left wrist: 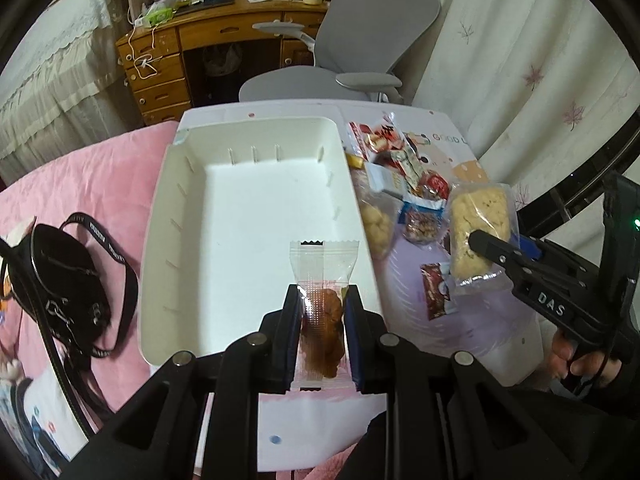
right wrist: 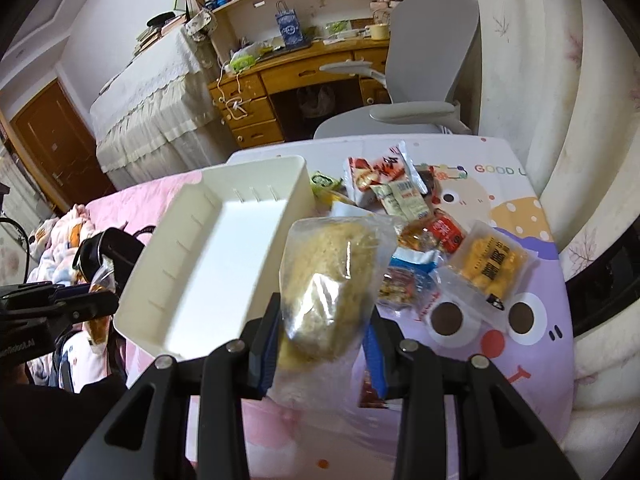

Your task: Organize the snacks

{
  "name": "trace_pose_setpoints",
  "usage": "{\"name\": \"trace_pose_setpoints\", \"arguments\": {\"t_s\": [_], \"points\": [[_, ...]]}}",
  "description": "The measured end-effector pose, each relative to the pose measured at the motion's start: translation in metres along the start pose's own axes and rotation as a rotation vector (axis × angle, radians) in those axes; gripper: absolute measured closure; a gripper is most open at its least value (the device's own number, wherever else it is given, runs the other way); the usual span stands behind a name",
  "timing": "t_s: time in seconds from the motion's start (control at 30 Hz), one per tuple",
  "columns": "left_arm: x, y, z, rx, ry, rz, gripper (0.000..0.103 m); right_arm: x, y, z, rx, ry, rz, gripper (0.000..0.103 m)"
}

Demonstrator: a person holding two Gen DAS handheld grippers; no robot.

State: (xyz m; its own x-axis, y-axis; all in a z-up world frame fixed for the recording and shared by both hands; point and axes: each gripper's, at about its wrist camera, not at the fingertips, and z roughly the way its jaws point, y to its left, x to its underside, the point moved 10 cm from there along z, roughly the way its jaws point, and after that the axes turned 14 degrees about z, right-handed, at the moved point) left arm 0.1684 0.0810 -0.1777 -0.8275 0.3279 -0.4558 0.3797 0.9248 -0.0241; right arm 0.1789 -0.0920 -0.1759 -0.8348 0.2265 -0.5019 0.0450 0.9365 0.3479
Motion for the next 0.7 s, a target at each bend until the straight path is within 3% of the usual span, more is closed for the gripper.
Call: {"name": "trace_pose_setpoints", "arguments": {"t_s": [0.4,0.6,0.67,0.7], "points": [[0.006,0.09,-0.005,-0.036,-0.03,-0.014,0.084,-0.001,0.095,-0.004,-0.071,-0.113,0.001,0.071],[0.015,0.113,-0.003,-0.033,-0.032,-0.014,0.084,0.014,0.131,0.005,-0.088,-0.098,-0.026,0.074],[0.017,0.117,-0.001,-0.025,-0.029,-0.018,0.08,0.02,0.136,0.007,-0.089,-0.087,-0.025,0.074],[0.018,0.118,0.0,-0.017,-0.027,-0.022,0.069,0.022,0.138,0.009,-0.088,-0.081,-0.024,0.074]]}}
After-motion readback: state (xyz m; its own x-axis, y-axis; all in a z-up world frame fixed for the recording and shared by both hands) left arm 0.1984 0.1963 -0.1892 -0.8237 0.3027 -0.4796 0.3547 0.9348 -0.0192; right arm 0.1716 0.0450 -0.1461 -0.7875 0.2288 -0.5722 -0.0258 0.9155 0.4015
